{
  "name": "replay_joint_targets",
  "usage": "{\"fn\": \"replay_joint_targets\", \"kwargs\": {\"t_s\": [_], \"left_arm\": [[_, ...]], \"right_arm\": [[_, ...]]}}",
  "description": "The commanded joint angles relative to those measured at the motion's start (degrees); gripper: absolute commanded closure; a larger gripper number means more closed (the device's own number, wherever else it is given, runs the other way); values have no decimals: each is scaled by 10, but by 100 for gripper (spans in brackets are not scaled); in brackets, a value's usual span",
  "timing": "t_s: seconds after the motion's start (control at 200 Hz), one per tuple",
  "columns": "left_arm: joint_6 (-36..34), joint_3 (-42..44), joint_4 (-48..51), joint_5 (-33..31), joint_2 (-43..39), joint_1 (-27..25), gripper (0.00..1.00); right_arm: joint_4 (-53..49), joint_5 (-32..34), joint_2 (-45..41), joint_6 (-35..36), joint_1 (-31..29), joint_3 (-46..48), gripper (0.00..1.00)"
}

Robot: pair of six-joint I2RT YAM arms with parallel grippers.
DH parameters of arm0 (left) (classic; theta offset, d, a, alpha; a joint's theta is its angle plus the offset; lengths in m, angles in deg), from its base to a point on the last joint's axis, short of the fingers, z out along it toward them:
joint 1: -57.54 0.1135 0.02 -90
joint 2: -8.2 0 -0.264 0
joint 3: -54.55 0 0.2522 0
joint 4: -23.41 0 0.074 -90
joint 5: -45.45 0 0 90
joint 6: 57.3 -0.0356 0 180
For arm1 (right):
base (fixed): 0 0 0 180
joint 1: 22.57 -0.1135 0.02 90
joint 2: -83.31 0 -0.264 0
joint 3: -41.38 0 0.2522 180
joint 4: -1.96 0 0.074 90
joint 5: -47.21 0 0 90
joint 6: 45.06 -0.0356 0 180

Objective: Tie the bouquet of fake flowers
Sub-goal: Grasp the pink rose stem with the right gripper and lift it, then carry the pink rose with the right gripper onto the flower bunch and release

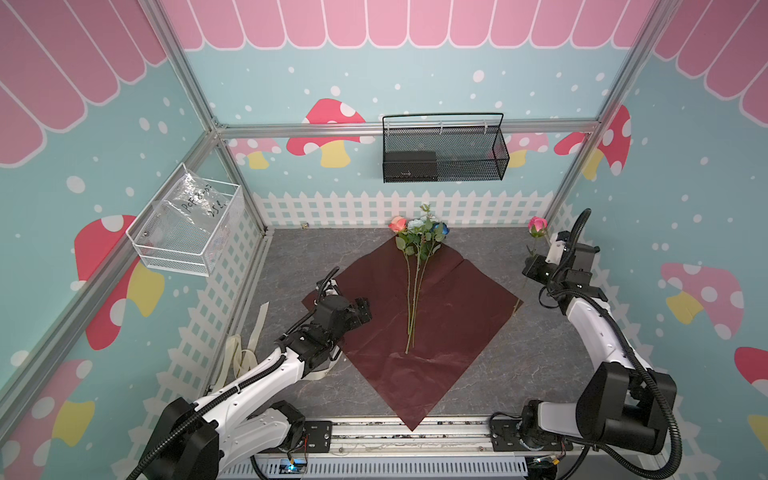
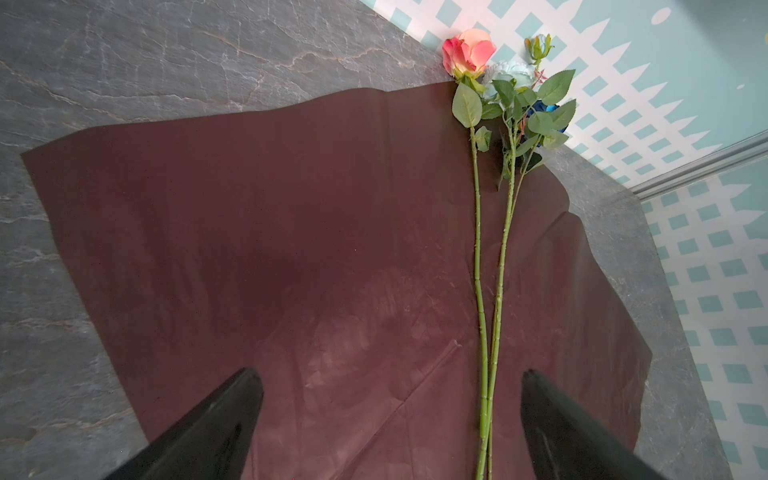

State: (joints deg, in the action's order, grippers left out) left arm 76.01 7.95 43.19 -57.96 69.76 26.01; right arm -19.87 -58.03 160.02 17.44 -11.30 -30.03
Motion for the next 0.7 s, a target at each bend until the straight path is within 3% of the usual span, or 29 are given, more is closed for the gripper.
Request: {"fn": "replay_joint_targets", "kwargs": {"t_s": [0.0, 0.34, 0.695], "left_arm": [[12, -7, -18, 2, 3, 2, 0], [14, -8, -39, 17, 23, 3, 0], [12, -13, -51, 21, 50, 3, 1]], "right_arm": [[5, -13, 21, -20, -29, -23, 100], [44, 25, 198, -56, -158, -157, 100], [41, 56, 399, -89, -226, -330, 100]]}}
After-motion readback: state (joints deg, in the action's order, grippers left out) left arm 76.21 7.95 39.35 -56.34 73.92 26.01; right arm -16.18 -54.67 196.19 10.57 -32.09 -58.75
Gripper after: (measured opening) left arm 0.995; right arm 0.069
